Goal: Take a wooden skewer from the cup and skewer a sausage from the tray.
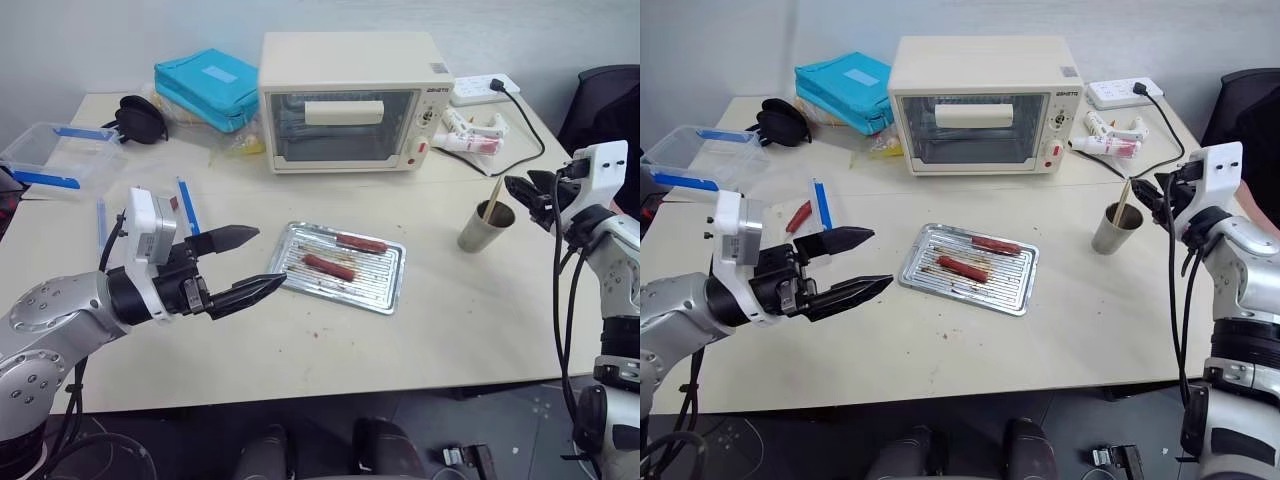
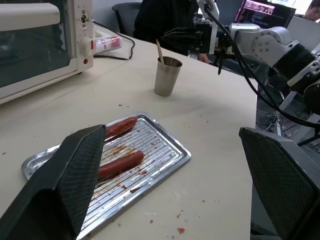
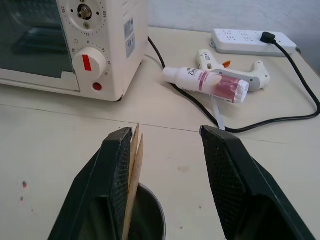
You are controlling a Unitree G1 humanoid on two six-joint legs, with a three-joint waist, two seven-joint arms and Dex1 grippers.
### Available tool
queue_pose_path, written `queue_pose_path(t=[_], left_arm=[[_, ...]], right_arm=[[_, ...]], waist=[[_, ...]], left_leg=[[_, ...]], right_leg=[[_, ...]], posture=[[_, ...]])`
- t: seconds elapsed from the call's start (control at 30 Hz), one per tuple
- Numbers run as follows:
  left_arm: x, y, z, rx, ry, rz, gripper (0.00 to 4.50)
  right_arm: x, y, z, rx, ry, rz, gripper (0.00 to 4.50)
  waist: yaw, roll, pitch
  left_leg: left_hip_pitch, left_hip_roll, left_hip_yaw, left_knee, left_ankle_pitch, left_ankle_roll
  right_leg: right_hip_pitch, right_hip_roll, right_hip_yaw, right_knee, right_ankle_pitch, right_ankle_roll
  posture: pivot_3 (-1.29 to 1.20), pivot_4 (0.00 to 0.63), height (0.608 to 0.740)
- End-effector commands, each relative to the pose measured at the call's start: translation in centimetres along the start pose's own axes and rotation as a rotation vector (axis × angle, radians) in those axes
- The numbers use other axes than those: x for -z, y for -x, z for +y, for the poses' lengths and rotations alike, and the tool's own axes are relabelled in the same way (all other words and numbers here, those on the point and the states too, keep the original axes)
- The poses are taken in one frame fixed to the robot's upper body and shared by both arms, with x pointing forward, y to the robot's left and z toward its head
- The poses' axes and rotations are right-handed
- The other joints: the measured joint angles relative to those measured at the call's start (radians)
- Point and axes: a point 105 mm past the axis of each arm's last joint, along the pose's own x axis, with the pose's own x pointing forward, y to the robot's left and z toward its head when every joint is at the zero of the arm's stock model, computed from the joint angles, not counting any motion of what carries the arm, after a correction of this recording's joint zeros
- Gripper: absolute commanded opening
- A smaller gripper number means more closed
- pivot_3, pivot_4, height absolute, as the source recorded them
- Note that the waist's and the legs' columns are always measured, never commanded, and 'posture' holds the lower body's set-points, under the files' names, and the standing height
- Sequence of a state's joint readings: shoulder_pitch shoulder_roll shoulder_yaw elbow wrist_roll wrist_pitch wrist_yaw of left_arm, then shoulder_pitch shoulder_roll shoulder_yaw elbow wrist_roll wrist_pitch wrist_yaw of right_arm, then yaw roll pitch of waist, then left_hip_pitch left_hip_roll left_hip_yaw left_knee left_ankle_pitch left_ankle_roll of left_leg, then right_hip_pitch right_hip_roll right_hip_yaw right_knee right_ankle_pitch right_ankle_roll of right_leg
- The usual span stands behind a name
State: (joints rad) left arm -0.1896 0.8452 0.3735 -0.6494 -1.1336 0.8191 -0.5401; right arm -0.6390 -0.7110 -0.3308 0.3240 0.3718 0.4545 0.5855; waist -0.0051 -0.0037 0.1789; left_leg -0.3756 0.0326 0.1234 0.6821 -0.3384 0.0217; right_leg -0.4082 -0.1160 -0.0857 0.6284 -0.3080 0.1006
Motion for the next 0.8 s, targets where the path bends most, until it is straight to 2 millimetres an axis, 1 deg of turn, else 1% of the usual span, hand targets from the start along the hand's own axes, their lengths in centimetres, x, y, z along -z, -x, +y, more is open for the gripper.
queue_pose_path(t=[0.03,0.23,0.5,0.57,0.63,0.73,0.77,0.8], left_arm=[[-0.7,0.1,0.0,0.006,-0.032,-0.009,4.5],[-0.8,0.2,0.0,-0.001,-0.039,-0.009,4.5],[-0.9,0.3,0.0,-0.011,-0.041,-0.011,4.5],[-0.9,0.3,0.0,-0.013,-0.042,-0.012,4.5],[-0.9,0.3,0.0,-0.015,-0.042,-0.013,4.5],[-0.8,0.4,0.1,-0.017,-0.041,-0.014,4.5],[-0.8,0.4,0.1,-0.018,-0.041,-0.015,4.5],[-0.8,0.4,0.2,-0.018,-0.041,-0.016,4.5]], right_arm=[[-0.8,-0.1,-0.3,0.02,0.03,-0.034,2.24],[0.5,-0.7,0.0,0.016,0.03,-0.002,2.24],[0.8,-1.1,0.6,-0.012,0.041,0.008,2.24],[0.7,-1.1,0.7,-0.026,0.037,0.005,1.86],[0.5,-1.1,0.9,-0.039,0.029,0.0,1.34],[0.4,-1.2,1.1,-0.053,0.022,-0.003,0.28],[0.4,-1.2,1.2,-0.058,0.024,-0.003,0.01],[0.4,-1.2,1.3,-0.062,0.026,-0.002,0.01]], waist=[[0.0,0.0,0.0],[0.0,0.0,0.0],[0.0,0.0,0.0],[0.0,0.0,0.0],[0.0,0.0,0.0],[-0.001,0.0,0.0],[-0.001,0.0,0.0],[0.0,0.0,0.0]], left_leg=[[0.0,0.0,0.0,0.0,0.0,0.0],[0.0,0.0,0.0,0.0,0.0,0.0],[0.0,0.0,0.0,0.0,0.0,0.0],[0.0,0.0,0.0,0.0,0.0,0.0],[0.0,0.0,0.0,0.0,0.0,0.0],[0.0,0.0,0.0,0.0,0.0,0.0],[0.0,0.0,0.0,0.0,0.0,0.0],[0.0,0.0,0.0,0.0,0.0,0.0]], right_leg=[[0.0,0.0,0.0,0.0,0.0,0.0],[0.0,0.0,0.0,0.0,0.0,0.0],[0.0,0.0,0.0,0.0,0.0,0.0],[0.0,0.0,0.0,0.0,0.0,0.0],[0.0,0.0,0.0,0.0,0.0,0.0],[0.0,0.0,0.0,0.0,0.0,0.0],[0.0,0.0,0.0,0.0,0.0,0.0],[0.0,0.0,0.0,0.0,0.0,0.0]], posture=[[0.0,0.15,0.74],[0.0,0.15,0.74],[0.0,0.15,0.74],[0.0,0.15,0.74],[0.0,0.15,0.74],[0.0,0.15,0.74],[0.0,0.15,0.74],[0.0,0.15,0.74]])
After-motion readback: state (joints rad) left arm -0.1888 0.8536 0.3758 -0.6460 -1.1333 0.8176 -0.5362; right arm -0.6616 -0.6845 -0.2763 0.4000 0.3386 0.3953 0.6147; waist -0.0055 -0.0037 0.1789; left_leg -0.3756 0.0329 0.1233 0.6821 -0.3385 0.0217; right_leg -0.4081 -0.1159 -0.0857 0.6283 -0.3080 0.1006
